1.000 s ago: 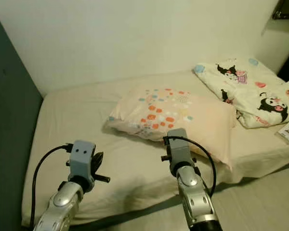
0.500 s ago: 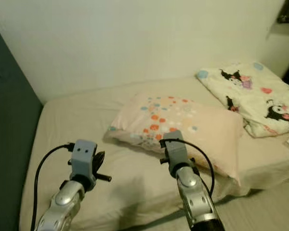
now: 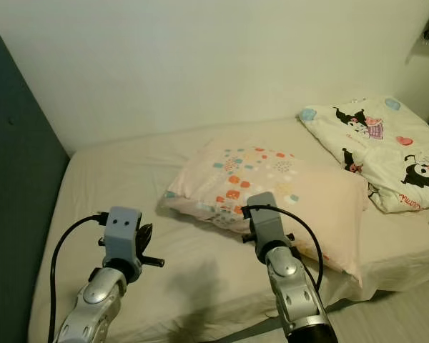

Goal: Clean up the room

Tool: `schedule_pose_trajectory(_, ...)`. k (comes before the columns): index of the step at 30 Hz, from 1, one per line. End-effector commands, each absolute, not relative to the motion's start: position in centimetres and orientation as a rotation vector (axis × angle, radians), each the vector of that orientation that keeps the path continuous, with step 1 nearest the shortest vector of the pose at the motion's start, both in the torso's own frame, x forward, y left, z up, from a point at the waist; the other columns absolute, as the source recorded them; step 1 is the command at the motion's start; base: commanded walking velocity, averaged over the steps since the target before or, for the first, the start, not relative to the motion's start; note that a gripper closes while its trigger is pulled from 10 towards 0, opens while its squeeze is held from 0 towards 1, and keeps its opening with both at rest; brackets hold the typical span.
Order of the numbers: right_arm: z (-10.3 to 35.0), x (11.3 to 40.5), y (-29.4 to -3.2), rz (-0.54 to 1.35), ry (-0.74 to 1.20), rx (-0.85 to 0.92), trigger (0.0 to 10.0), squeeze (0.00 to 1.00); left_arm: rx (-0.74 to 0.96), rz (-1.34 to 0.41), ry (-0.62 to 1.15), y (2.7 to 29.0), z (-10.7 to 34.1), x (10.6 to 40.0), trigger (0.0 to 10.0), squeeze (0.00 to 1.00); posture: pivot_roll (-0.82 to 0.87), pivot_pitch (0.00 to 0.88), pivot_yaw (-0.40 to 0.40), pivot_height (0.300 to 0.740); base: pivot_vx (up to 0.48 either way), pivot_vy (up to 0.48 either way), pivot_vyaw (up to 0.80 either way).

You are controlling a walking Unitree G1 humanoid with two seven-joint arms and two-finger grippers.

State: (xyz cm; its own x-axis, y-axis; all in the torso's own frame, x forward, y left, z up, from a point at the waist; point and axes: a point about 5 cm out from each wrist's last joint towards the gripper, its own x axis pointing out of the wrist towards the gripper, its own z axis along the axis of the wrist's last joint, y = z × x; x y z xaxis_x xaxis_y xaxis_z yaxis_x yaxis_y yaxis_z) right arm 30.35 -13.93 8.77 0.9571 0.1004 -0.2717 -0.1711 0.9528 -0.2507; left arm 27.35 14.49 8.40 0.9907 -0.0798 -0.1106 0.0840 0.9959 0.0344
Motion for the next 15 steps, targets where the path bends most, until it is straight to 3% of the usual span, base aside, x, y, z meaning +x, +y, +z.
schedule_pose_trajectory(1, 8.66, 30.44, -13.79, 0.160, 0.260, -0.299, 10.0, 0.00, 0.054, -0.079, 0.122, 14.55, 8.02, 27.25, 10.0, 0.00, -0.07, 0.086, -0.036, 0.740, 0.000, 0.000, 0.00)
schedule_pose_trajectory(3, 8.69, 30.45, -13.74, 0.166, 0.258, -0.303, 10.0, 0.00, 0.068, -0.081, 0.118, 14.51, 8.08, 27.30, 10.0, 0.00, -0.08, 0.089, -0.037, 0.740, 0.000, 0.000, 0.00)
schedule_pose_trajectory(9, 8.72, 30.48, -13.77, 0.170, 0.256, -0.309, 10.0, 0.00, 0.090, -0.098, 0.117, 14.06, 8.16, 27.42, 10.0, 0.00, -0.08, 0.089, -0.037, 0.740, 0.000, -0.473, 0.80)
schedule_pose_trajectory(15, 8.77, 30.52, -14.19, 0.138, 0.255, -0.279, 10.0, 0.00, 0.052, -0.069, 0.125, 14.25, 8.14, 27.56, 10.0, 0.00, -0.08, 0.095, -0.035, 0.740, 0.000, 0.000, 0.09)
